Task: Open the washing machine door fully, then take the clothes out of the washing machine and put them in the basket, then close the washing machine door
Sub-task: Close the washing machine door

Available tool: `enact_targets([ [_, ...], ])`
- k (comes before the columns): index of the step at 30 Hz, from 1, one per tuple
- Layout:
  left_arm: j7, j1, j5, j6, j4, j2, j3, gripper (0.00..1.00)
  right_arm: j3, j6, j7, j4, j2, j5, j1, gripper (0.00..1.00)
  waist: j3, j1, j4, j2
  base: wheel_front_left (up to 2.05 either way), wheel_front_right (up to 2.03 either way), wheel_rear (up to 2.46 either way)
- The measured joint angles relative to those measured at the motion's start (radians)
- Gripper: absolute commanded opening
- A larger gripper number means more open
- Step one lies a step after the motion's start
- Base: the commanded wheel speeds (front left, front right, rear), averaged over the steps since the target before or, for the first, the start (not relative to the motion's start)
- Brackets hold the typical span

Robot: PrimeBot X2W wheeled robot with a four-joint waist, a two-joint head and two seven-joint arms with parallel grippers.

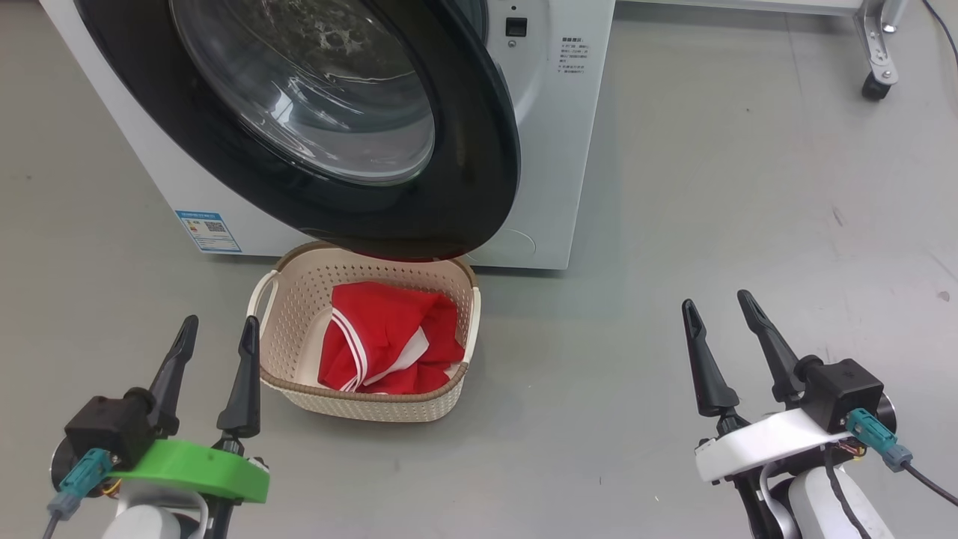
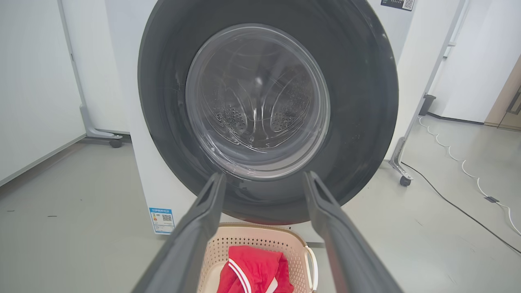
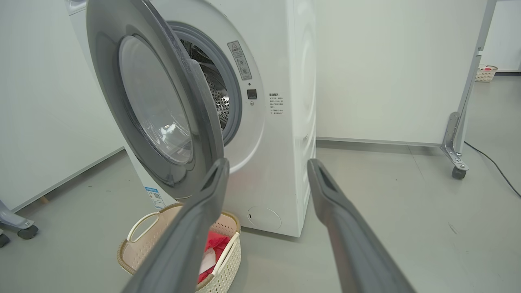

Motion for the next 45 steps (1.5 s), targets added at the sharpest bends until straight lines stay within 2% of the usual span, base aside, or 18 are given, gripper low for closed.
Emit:
enact_targets([
  [20,0.0,0.02,0.058,-0.011,-0.004,-0.032,0.025,1.0,-0.005,0.001,0.0,-0.001,0.007,0.0,0.0,1.0,0.006,0.0,0.0,0.0,0.0,0.0,0.0],
  [21,0.0,0.02,0.063,-0.011,-0.004,-0.033,0.025,1.0,-0.006,0.001,0.0,-0.001,0.007,0.0,0.0,0.73,0.007,0.0,-0.001,0.0,0.0,0.0,0.0],
  [22,0.0,0.02,0.067,-0.012,-0.004,-0.035,0.025,1.0,-0.006,0.001,0.0,-0.001,0.007,-0.001,0.0,0.33,0.008,0.0,-0.001,0.0,0.0,0.0,0.0],
  [23,0.0,0.02,0.071,-0.012,-0.004,-0.038,0.025,1.0,-0.004,0.001,0.0,-0.001,0.006,-0.002,0.0,0.0,0.009,0.0,-0.001,0.0,0.0,0.0,0.0],
  [28,0.0,0.02,0.08,-0.019,-0.011,-0.049,0.024,1.0,0.009,0.005,0.0,-0.033,0.002,-0.014,-0.005,0.0,0.028,0.0,0.001,0.0,0.0,0.0,0.0],
  [35,0.0,0.015,0.09,-0.021,-0.032,-0.066,0.012,1.0,0.064,0.01,0.0,-0.056,-0.044,-0.058,-0.068,0.0,0.074,0.0,0.016,0.0,0.0,0.0,0.0],
  [41,0.0,-0.007,0.09,-0.028,-0.042,-0.094,-0.004,1.0,0.184,0.01,0.012,-0.066,-0.097,-0.083,-0.151,0.0,0.13,0.0,0.039,0.0,0.0,0.0,0.0],
  [45,0.0,-0.036,0.09,-0.028,-0.048,-0.109,-0.012,1.0,0.252,0.01,0.032,-0.077,-0.115,-0.059,-0.228,0.0,0.173,0.0,0.061,0.0,0.0,0.0,0.0],
])
